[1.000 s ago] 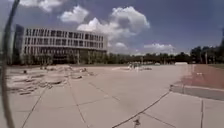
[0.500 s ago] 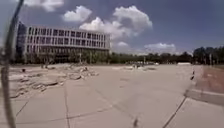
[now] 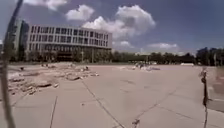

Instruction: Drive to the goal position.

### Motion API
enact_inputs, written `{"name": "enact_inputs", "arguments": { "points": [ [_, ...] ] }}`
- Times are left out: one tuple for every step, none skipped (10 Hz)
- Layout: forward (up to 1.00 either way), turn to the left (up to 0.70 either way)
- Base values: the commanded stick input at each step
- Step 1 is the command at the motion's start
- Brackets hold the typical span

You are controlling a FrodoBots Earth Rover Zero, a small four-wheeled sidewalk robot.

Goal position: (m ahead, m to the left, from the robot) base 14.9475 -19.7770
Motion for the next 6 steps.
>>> {"name": "enact_inputs", "arguments": {
  "points": [
    [0.85, -0.34],
    [0.85, -0.34],
    [0.85, -0.34],
    [0.85, -0.34],
    [0.85, -0.34],
    [0.85, -0.34]
  ]
}}
